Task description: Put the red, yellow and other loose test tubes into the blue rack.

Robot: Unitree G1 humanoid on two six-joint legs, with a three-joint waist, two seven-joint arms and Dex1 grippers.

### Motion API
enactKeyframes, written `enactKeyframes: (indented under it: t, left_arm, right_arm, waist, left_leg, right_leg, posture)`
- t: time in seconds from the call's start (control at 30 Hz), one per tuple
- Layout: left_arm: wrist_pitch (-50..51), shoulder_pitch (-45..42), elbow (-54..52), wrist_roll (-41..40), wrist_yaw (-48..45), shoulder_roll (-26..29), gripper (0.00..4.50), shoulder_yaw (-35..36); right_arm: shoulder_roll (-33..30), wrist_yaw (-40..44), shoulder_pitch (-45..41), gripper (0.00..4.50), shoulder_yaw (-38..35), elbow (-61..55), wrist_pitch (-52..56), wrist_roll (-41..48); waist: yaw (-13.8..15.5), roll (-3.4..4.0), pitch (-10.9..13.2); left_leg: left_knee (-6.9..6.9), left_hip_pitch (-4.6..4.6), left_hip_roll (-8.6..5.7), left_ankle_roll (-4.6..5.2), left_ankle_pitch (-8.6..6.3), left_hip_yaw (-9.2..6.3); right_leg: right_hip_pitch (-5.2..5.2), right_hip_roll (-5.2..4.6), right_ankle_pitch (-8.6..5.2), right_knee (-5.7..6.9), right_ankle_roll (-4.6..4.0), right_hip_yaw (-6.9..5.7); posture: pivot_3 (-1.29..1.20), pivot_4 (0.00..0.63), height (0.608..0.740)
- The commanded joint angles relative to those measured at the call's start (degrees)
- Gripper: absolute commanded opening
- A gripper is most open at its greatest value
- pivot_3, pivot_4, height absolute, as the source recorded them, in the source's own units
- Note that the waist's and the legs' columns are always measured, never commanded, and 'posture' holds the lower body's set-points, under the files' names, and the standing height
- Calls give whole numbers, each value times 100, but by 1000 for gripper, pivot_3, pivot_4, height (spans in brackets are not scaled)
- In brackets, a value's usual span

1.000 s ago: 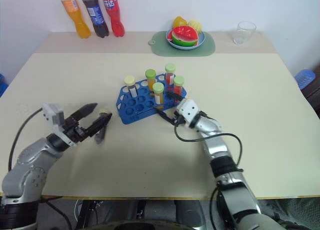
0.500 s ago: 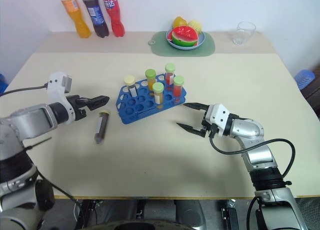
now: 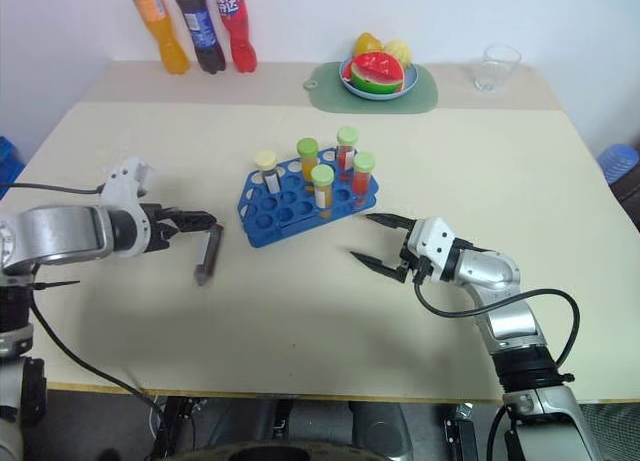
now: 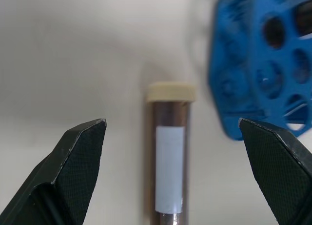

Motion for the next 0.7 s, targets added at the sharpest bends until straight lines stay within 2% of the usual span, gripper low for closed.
enactKeyframes:
  t: [0.03,0.3,0.4,0.57,0.6,0.7]
  left_arm:
    - [-245,-186,210,-103,397,-118,4500,-182]
    - [-450,-675,1176,-103,1487,-806,4500,-327]
    - [-387,-767,1297,-103,1728,-920,3659,-273]
    - [-270,-774,1402,-103,2011,-1049,1175,-4]
    - [-247,-777,1416,-103,2049,-1084,911,38]
    - [-239,-757,1373,-103,2232,-1274,836,200]
  right_arm:
    - [-26,92,86,3637,7,-344,-40,83]
    - [-96,246,45,3637,65,-722,180,160]
    - [-156,331,50,3701,29,-922,339,274]
    - [-226,455,45,3701,18,-1105,588,406]
    - [-235,490,29,3701,24,-1131,628,436]
    - [-263,644,-29,3701,45,-1123,643,477]
  waist:
    - [15,0,0]
    - [7,2,-3]
    - [11,4,-5]
    - [17,3,-6]
    - [15,2,-6]
    - [13,2,-6]
  left_leg:
    - [0,-1,-6,-8,5,0]
    - [2,2,-14,-25,16,-2]
    - [2,6,-14,-34,21,-2]
    - [4,5,-16,-36,23,-3]
    - [5,5,-17,-37,23,-3]
    - [5,6,-17,-37,23,-4]
  right_leg:
    - [0,1,0,-1,0,-1]
    - [5,7,0,-1,0,-3]
    - [10,6,0,-1,0,-3]
    - [12,5,0,-2,0,-5]
    - [13,4,0,-2,0,-5]
    - [14,5,0,-2,0,-6]
  posture:
    - [0,150,740]
    - [0,150,740]
    - [0,150,740]
    - [0,150,740]
    - [0,150,740]
    - [0,150,740]
